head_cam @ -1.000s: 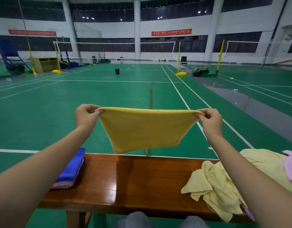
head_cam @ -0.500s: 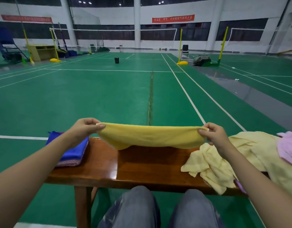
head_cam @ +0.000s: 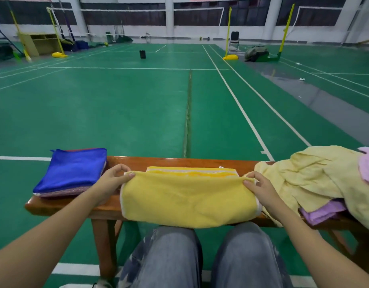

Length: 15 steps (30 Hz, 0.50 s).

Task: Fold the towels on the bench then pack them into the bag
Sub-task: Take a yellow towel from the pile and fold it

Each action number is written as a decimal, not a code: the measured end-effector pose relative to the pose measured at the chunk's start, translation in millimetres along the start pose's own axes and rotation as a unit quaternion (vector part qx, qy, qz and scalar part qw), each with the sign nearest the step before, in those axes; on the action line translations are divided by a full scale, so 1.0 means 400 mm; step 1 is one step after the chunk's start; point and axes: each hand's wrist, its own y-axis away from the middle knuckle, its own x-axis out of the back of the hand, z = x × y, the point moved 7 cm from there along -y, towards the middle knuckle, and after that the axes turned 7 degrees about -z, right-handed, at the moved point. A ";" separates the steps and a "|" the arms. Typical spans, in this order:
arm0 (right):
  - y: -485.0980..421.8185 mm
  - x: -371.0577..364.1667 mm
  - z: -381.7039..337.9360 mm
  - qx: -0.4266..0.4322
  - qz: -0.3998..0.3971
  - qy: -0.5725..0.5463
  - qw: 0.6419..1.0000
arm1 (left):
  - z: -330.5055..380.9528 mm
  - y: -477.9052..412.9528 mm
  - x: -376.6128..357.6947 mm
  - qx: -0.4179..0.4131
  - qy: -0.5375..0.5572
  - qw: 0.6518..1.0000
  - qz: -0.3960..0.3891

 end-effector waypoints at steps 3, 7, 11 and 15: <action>-0.006 -0.005 0.018 0.008 0.022 0.009 1.000 | -0.019 -0.024 -0.013 -0.003 -0.026 0.999 0.029; -0.041 0.000 0.028 0.014 0.054 0.032 0.998 | -0.024 -0.067 -0.021 -0.014 -0.035 0.997 0.070; -0.100 0.007 0.035 -0.007 0.105 0.075 0.992 | -0.021 -0.131 -0.017 -0.005 -0.052 0.992 0.113; -0.163 -0.016 0.052 -0.045 0.142 0.133 0.980 | -0.035 -0.202 -0.020 -0.007 -0.081 0.984 0.156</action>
